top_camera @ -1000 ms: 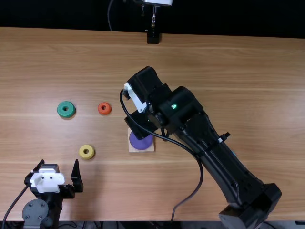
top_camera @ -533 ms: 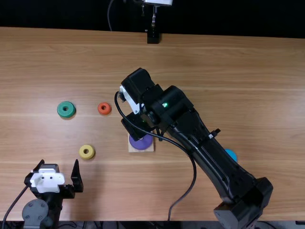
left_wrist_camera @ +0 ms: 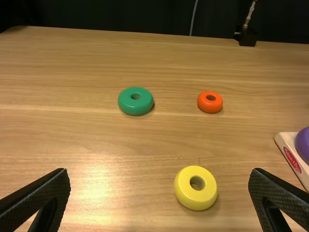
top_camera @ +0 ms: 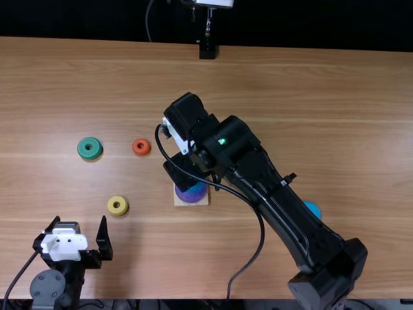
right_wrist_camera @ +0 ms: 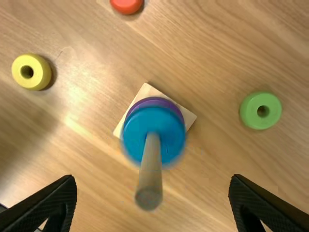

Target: Build the Hanoi tower: stack the rings onto the peg from bottom to top in this color order: purple, dark blue, light blue, dark green, light green, yellow, orange.

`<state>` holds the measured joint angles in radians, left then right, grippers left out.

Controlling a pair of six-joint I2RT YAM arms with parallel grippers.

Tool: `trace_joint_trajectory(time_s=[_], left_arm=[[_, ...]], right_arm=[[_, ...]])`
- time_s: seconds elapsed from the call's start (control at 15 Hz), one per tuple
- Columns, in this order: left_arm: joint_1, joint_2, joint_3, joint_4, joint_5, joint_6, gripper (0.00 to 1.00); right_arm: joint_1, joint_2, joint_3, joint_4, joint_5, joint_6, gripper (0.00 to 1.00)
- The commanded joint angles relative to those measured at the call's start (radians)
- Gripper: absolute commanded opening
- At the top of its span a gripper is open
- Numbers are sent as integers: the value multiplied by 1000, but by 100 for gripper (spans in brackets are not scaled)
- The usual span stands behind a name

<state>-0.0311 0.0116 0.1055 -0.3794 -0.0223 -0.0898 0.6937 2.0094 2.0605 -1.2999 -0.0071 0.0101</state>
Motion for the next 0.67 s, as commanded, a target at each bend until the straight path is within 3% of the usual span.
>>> trace_joint_trajectory(time_s=[0.0,0.6], left_arm=[[5,-12,-105,-83,-2,5,100],[5,-12,-105,-83,-2,5,100]], right_arm=[[6,22,16,5,14,6,100],[0,0,15,8,20,8,100]])
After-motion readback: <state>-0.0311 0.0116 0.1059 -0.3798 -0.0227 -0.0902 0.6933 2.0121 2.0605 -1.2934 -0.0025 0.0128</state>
